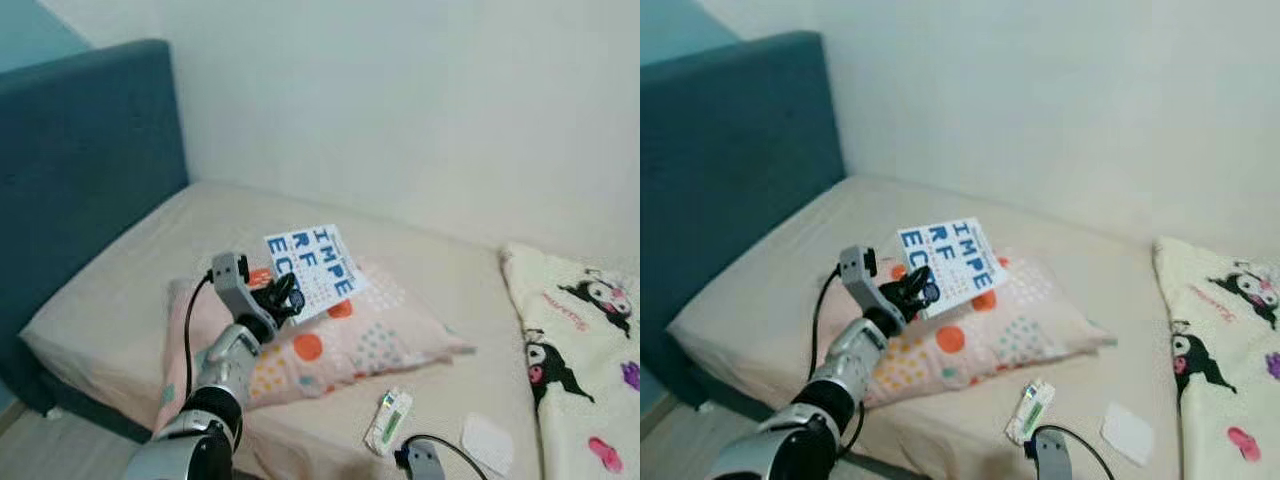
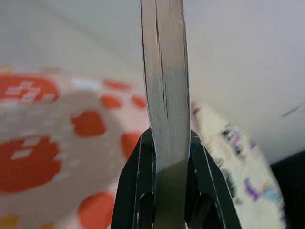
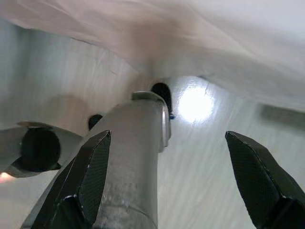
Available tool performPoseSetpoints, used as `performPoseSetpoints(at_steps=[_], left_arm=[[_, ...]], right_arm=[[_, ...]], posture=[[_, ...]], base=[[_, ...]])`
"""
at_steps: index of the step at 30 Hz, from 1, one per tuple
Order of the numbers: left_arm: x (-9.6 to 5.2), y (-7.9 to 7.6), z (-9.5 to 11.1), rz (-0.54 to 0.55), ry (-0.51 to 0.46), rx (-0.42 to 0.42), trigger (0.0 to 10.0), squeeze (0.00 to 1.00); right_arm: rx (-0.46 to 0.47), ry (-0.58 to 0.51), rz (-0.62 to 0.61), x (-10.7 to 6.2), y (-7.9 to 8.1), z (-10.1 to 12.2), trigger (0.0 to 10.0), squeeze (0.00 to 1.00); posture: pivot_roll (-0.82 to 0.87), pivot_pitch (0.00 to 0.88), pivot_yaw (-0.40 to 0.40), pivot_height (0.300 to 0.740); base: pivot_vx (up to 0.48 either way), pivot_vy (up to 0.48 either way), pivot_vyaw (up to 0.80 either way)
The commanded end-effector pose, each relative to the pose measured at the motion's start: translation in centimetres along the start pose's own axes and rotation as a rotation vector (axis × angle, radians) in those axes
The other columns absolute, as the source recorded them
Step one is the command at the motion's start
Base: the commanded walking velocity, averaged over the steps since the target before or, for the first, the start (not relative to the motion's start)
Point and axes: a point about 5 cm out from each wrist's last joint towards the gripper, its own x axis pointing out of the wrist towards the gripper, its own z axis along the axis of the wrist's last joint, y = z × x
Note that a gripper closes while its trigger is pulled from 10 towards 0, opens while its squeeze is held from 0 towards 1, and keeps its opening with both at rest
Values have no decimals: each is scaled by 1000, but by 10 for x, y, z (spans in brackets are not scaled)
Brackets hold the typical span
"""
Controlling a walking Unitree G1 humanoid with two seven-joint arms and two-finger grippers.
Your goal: Clean up the room
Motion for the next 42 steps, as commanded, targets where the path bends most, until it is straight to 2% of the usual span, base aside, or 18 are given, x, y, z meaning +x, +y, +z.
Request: performPoseSetpoints(at_steps=[1, 2, 5, 14, 17, 18, 19, 27, 28, 29, 31, 33, 34, 35, 36, 39, 42], left_arm=[[-4, 13, 4, 73, -13, 16, 10000, 0], [-4, 13, 4, 73, -13, 16, 10000, 0], [-8, 25, 8, 160, -23, 7, 10000, 0], [-9, 38, 21, 281, -53, 5, 10000, 0], [-11, 50, 32, 362, -76, -38, 10000, 0], [-11, 50, 32, 362, -76, -38, 10000, 0], [-12, 55, 35, 385, -85, -87, 10000, 1000], [-15, 60, 34, 436, -92, -135, 10000, 1000], [-21, 67, 30, 500, -46, -35, 10000, 1000], [-21, 67, 30, 500, -46, -35, 10000, 1000], [-28, 74, 25, 546, -5, 34, 10000, 1000], [-30, 77, 23, 560, 9, 50, 10000, 1000], [-35, 81, 21, 577, 20, 60, 10000, 86], [-35, 81, 21, 577, 20, 60, 10000, 86], [-39, 85, 19, 577, 27, 73, 10000, 0], [-42, 87, 15, 551, 34, 84, 10000, 0], [-59, 90, -9, 429, 120, 127, 10000, 0]], right_arm=[[5, -6, -16, -1, -5, 2, 10000, 0], [5, -6, -16, -1, -5, 2, 10000, 0], [4, -9, -19, -1, -6, 3, 10000, 0], [15, -20, -18, -1, -5, 5, 10000, 0], [36, -48, -23, -1, -4, 6, 10000, 0], [36, -48, -23, -1, -4, 6, 10000, 0], [43, -59, -29, -1, -5, 7, 10000, 0], [52, -75, -27, -1, -6, 9, 10000, 0], [50, -84, -17, -1, -4, 11, 10000, 0], [50, -84, -17, -1, -4, 11, 10000, 0], [51, -88, -13, -1, -3, 11, 10000, 0], [52, -90, -14, 0, -3, 12, 10000, 0], [55, -93, -14, 0, -3, 12, 10000, 0], [55, -93, -14, 0, -3, 12, 10000, 0], [58, -97, -16, 0, -3, 12, 10000, 0], [57, -98, -18, 0, -3, 12, 10000, 0], [36, -99, -37, 0, -3, 14, 10000, 0]], posture=[[87, 0, -73, 739], [87, 0, -73, 739], [81, 0, -73, 739], [59, 0, -71, 739], [46, 0, -68, 739], [46, 0, -68, 739], [38, 0, -68, 739], [17, 0, -72, 739], [12, 0, -70, 739], [12, 0, -70, 739], [7, 0, -64, 739], [7, 0, -64, 739], [7, 0, -59, 739], [7, 0, -59, 739], [17, 0, -64, 739], [27, 0, -68, 739], [58, 0, -69, 739]], base=[[0, 0, -725], [0, 0, -725], [0, 0, -725], [0, 0, -727], [0, 0, -483], [0, 0, 0], [0, 0, 0], [0, 0, 0], [0, 0, 0], [0, 0, 0], [0, 0, 0], [0, 0, 0], [0, 0, 0], [0, 0, 0], [0, 0, 0], [0, 0, 0], [0, 0, 0]])
